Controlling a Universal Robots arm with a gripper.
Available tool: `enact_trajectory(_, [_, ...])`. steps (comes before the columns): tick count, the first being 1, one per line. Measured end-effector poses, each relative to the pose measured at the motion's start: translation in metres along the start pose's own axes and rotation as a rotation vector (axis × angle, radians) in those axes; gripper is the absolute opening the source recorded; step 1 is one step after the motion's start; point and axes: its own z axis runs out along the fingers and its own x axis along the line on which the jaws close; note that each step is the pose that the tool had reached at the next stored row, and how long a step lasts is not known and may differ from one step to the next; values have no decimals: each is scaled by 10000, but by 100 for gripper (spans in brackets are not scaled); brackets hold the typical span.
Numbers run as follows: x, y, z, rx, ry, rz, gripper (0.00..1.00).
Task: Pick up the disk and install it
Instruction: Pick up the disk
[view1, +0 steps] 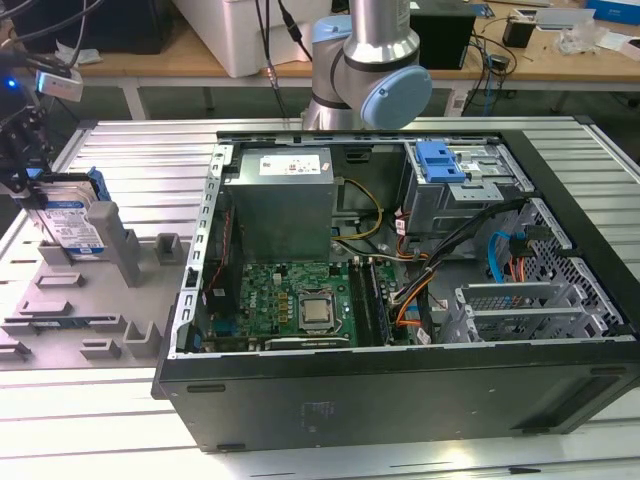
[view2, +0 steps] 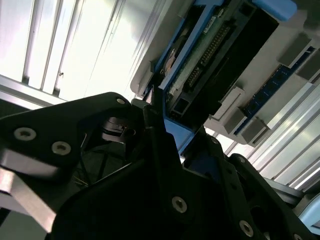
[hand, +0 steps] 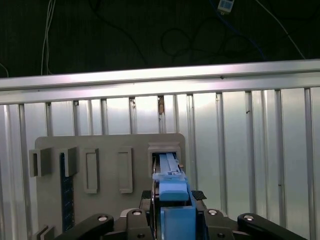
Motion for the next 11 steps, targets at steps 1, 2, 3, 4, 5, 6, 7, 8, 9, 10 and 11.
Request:
enact_trajectory(1, [0, 0, 2, 0, 2, 0, 37])
enact_trajectory(2, [0, 0, 3, 0, 1, 0, 37])
enact_trajectory(3, [0, 0, 3, 0, 1, 0, 37])
enact_trajectory(4, [0, 0, 4, 0, 2, 0, 37])
enact_trajectory(5, [0, 0, 4, 0, 2, 0, 37])
enact_trajectory(6, [0, 0, 5, 0, 1, 0, 37])
enact_trajectory(7, [0, 0, 5, -1, 1, 0, 37])
enact_trajectory(8, [0, 0, 6, 0, 1, 0, 37])
enact_trajectory(9, [0, 0, 6, 0, 1, 0, 37])
enact_trajectory(10, [0, 0, 6, 0, 2, 0, 37])
enact_trajectory(11, [0, 0, 7, -1, 1, 0, 37])
